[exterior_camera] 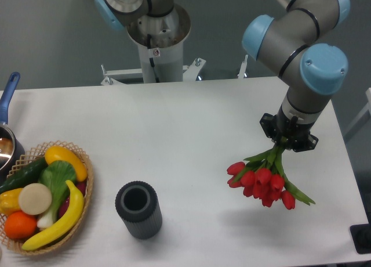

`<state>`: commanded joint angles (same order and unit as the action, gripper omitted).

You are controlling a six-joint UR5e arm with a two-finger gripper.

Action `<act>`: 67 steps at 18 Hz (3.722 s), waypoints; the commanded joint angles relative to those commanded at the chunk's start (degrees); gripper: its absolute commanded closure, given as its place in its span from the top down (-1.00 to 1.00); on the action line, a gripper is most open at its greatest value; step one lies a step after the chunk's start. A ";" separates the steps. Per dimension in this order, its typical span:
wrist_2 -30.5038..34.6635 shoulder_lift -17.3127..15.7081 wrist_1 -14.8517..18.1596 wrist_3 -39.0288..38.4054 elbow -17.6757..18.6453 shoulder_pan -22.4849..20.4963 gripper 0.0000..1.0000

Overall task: Insert the flowers into the vase
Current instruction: 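Hold the red tulip bunch in the gripper and begin moving, then carry the red tulips toward the dark grey vase, then lower the tulip stems down into the dark grey vase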

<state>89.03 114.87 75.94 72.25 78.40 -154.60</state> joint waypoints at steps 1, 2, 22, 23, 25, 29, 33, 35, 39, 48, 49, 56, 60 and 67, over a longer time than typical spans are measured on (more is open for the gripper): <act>-0.09 0.00 0.00 0.09 -0.09 -0.09 -0.93; -0.09 0.00 0.00 0.09 -0.09 -0.09 -0.93; -55.25 0.17 -14.75 -18.00 -5.36 -0.18 -0.83; -57.72 0.44 -15.55 -19.24 -5.19 0.35 -0.83; -59.23 0.44 -16.26 -20.04 -5.10 2.01 -0.83; -63.00 0.53 -22.31 -22.66 -4.40 6.59 -0.83; -67.41 1.40 -27.16 -23.64 -3.25 9.31 -0.83; -69.77 1.41 -27.42 -23.91 -2.47 10.11 -0.83; -72.42 2.19 -29.00 -23.91 -2.28 10.81 -0.84; -78.66 4.83 -33.13 -22.16 -0.71 11.87 -0.84; -79.71 4.83 -33.13 -21.10 0.08 11.78 -0.84; -81.65 4.39 -33.22 -18.55 3.08 11.34 -0.83; -81.56 4.48 -33.22 -17.67 3.95 11.25 -0.82; -81.12 4.13 -33.22 -13.37 7.82 10.99 -0.78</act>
<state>7.91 119.00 42.71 58.88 86.22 -143.61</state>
